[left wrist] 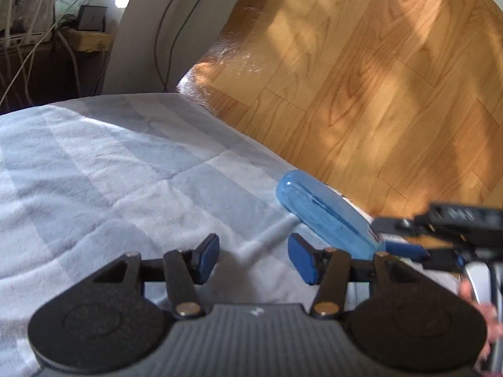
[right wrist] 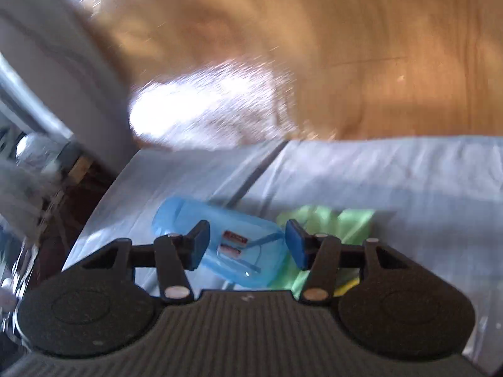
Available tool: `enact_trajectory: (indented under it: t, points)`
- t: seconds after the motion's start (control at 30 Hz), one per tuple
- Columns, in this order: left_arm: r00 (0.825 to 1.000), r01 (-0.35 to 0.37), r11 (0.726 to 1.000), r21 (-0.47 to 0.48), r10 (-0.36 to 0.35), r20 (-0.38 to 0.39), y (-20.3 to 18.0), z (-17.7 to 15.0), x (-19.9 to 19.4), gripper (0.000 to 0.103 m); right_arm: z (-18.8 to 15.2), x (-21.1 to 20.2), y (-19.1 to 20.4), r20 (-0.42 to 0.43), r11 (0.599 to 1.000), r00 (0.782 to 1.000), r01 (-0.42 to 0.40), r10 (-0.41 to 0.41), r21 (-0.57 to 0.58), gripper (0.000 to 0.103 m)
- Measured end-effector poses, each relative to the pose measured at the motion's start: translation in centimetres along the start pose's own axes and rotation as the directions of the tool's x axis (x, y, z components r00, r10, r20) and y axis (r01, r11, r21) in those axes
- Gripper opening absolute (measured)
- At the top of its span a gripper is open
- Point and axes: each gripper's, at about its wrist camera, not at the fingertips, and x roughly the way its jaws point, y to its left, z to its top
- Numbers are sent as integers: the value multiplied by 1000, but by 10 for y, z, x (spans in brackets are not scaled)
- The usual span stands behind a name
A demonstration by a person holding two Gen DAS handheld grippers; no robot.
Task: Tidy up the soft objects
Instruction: 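Reach the left tool to the blue plastic cup and grasp it, then lower the blue cup into the pink tin and open the left tool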
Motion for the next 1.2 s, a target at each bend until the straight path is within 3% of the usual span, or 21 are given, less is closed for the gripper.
enact_trajectory:
  t: [0.03, 0.1, 0.17, 0.23, 0.4, 0.47, 0.5, 0.6, 0.7, 0.77, 0.83, 0.87, 0.9, 0.97, 1.03, 1.07, 1.1, 1.13, 1.17, 1.2]
  points:
    - [1000, -10, 1000, -23, 10, 1, 4, 1, -1, 49, -17, -8, 13, 0, 998, 1000, -6, 6, -67, 56]
    - [1000, -10, 998, -61, 10, 4, 11, 3, -1, 50, -46, -23, 43, 58, 966, 997, 71, -58, -249, 57]
    - [1000, -23, 997, -70, 24, 15, 13, 3, -3, 51, -64, -26, 69, 136, 894, 984, 161, -114, -418, 74]
    - [999, -27, 997, -68, 28, 20, 13, 3, -2, 52, -68, -15, 85, 177, 835, 972, 223, -153, -504, 81]
    - [999, -27, 997, -67, 29, 30, 12, 4, -1, 54, -52, 30, 90, 131, 845, 971, 238, -199, -478, 79]
    - [1000, -14, 998, -61, 16, 26, 11, 4, 0, 54, -50, 42, 84, 102, 861, 968, 252, -231, -442, 56]
    - [1000, -1, 998, -55, 2, 22, 10, 5, 0, 54, -53, 40, 83, 106, 872, 967, 254, -230, -418, 56]
    - [996, 90, 996, -11, -91, -25, 3, 5, 5, 54, -68, 22, 84, 93, 870, 969, 246, -228, -428, 56]
    - [978, 202, 977, 73, -197, -74, -13, 0, 4, 54, -103, -12, 76, 102, 880, 969, 249, -227, -405, 56]
    - [934, 331, 935, 127, -305, -184, -27, -9, 7, 54, -128, -42, 64, 128, 900, 965, 260, -229, -348, 56]
    - [903, 398, 902, 168, -353, -247, -41, -21, 0, 55, -152, -71, 52, 163, 919, 957, 277, -239, -280, 56]
    - [878, 438, 885, 160, -382, -290, -48, -28, -4, 55, -163, -86, 46, 179, 928, 954, 281, -241, -246, 56]
    - [850, 474, 870, 136, -412, -329, -53, -34, -8, 55, -175, -101, 40, 192, 935, 951, 282, -243, -215, 56]
    - [774, 549, 834, 61, -479, -415, -65, -55, -21, 55, -199, -125, 33, 221, 937, 938, 306, -267, -167, 56]
    - [724, 584, 811, 43, -496, -479, -81, -75, -33, 59, -221, -143, 30, 254, 935, 925, 324, -282, -144, 56]
    - [706, 598, 800, 47, -498, -503, -91, -84, -39, 67, -230, -151, 27, 266, 940, 922, 320, -280, -121, 56]
    - [697, 610, 790, 60, -499, -515, -100, -91, -44, 80, -236, -157, 24, 278, 947, 922, 306, -270, -95, 56]
    - [694, 617, 783, 77, -496, -522, -109, -97, -49, 84, -242, -163, 21, 290, 955, 923, 287, -254, -76, 56]
    - [686, 625, 776, 84, -494, -534, -119, -101, -49, 85, -247, -167, 19, 301, 961, 923, 269, -238, -64, 56]
    - [672, 632, 770, 81, -494, -552, -127, -106, -48, 75, -250, -169, 18, 311, 964, 923, 259, -229, -59, 56]
